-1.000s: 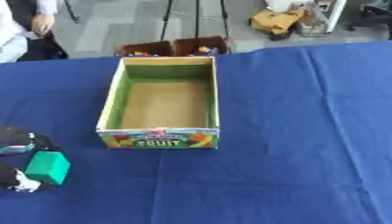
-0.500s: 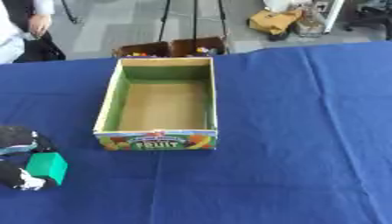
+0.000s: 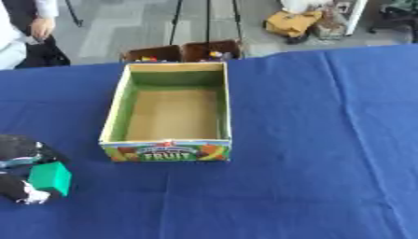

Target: Pick up objects on the table and place them in the box.

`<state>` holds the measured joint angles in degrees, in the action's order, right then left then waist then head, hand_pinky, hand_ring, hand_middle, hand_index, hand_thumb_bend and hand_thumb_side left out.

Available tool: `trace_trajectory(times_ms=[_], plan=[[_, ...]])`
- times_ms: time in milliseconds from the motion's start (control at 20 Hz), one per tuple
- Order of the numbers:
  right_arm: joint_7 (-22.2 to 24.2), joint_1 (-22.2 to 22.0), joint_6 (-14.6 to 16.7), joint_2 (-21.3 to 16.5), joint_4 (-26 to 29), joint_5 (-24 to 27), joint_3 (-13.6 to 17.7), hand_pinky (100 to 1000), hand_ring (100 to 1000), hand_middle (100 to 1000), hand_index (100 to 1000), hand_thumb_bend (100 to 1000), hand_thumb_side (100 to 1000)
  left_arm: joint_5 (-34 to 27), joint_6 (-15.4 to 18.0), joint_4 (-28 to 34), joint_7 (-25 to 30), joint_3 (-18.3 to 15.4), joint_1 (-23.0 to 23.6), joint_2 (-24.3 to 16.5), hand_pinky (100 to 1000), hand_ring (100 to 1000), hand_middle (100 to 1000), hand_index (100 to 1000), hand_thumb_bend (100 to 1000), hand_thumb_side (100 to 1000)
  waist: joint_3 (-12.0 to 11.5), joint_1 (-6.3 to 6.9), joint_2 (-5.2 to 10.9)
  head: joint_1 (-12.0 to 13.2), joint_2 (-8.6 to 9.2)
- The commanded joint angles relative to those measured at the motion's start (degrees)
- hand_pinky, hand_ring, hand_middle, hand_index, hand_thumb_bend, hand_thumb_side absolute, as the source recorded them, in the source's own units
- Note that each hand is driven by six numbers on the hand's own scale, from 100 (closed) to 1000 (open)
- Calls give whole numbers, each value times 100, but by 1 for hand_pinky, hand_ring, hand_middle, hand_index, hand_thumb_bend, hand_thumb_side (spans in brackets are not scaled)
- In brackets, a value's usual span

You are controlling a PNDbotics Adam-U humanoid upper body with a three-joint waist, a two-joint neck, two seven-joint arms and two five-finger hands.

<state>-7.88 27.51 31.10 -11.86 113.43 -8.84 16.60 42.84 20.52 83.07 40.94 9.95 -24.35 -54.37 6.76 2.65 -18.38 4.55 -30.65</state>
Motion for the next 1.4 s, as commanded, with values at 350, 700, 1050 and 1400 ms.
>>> trace_trajectory(times_ms=[350, 700, 1050, 1400], plan=[[31, 54, 5, -128, 116, 62, 38, 708, 767, 527, 716, 157, 636, 59, -48, -31, 156, -4, 14, -149, 568, 704, 753, 906, 235, 658, -11, -6, 60, 7, 93], [65, 42, 2, -124, 116, 89, 34, 709, 768, 526, 717, 157, 632, 328, -130, 26, -52, -25, 16, -158, 440, 590, 633, 805, 203, 624, -17, 6, 61, -1, 107], [74, 29, -6, -125, 116, 108, 48, 711, 769, 525, 718, 156, 631, 404, -288, 62, -509, -39, 2, -151, 263, 472, 513, 692, 100, 509, -12, 16, 56, -7, 117], [77, -3, -20, -133, 116, 112, 54, 712, 770, 525, 718, 148, 628, 295, -353, 210, -713, -138, -59, -196, 225, 453, 493, 671, 100, 448, -29, 46, 88, -25, 97]])
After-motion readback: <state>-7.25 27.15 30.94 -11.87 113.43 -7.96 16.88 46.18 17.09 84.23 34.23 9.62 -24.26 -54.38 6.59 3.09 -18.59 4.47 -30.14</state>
